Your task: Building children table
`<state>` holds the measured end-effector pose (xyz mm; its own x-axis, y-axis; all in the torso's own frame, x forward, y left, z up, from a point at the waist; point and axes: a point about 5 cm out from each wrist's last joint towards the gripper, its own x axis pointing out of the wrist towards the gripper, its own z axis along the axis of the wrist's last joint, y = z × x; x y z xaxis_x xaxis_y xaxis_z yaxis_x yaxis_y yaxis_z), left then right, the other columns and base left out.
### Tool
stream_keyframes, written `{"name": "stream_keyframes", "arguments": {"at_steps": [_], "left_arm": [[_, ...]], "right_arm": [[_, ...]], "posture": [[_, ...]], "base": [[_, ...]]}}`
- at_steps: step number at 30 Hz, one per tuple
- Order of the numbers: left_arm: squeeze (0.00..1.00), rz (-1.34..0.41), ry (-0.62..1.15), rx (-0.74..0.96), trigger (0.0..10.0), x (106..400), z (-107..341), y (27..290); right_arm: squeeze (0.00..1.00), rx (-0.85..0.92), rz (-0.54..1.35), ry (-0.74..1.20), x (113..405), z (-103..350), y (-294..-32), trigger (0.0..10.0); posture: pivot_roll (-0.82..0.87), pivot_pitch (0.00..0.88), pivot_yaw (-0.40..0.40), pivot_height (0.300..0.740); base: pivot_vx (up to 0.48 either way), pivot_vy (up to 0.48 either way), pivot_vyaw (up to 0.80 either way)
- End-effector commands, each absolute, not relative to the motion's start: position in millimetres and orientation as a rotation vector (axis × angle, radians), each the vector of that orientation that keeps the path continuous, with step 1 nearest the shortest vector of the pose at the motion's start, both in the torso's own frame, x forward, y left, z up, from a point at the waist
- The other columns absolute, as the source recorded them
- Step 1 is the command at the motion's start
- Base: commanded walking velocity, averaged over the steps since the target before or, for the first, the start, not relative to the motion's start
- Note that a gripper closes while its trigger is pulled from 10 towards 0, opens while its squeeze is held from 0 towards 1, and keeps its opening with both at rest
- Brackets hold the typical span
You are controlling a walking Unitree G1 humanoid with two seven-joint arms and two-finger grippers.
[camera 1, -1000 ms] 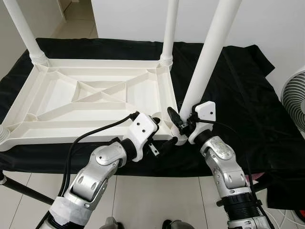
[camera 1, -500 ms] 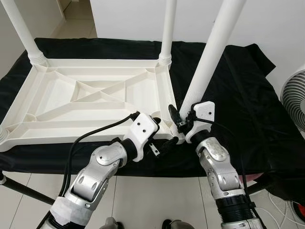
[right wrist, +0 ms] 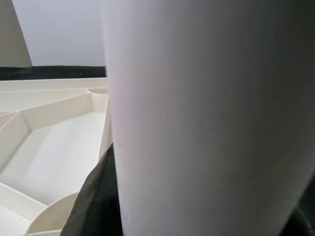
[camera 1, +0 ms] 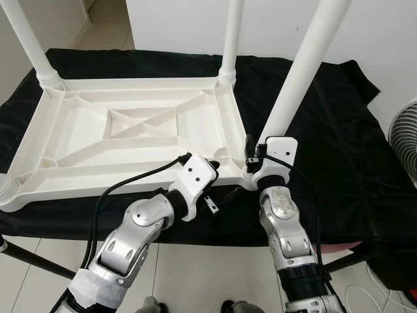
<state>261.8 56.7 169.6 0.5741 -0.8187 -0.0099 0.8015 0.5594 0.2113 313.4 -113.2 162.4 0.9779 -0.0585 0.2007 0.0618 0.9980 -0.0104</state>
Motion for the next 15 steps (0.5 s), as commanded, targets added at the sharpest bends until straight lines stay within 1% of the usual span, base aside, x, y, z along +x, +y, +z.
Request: {"name": "stream_keyframes", "arguments": {"at_steps": [1, 5, 15], "left_arm": [[0.0, -0.989, -0.081, 0.198, 10.0, 259, 166, 53], [0.0, -0.991, -0.083, 0.202, 10.0, 260, 166, 53], [0.0, -0.998, -0.083, 0.205, 10.0, 260, 165, 52]], "right_arm": [[0.0, -0.05, -0.163, -0.033, 310, 126, -132, 10.0], [0.0, -0.046, -0.257, 0.007, 318, 122, -143, 10.0], [0.0, -0.045, -0.301, 0.008, 326, 122, -142, 10.0]], "posture": [[-0.06, 0.099, -0.017, 0.74], [-0.06, 0.083, -0.019, 0.74], [-0.06, 0.074, -0.017, 0.74]], "base": [[0.0, 0.0, 0.0], [0.0, 0.0, 0.0], [0.0, 0.0, 0.0]]}}
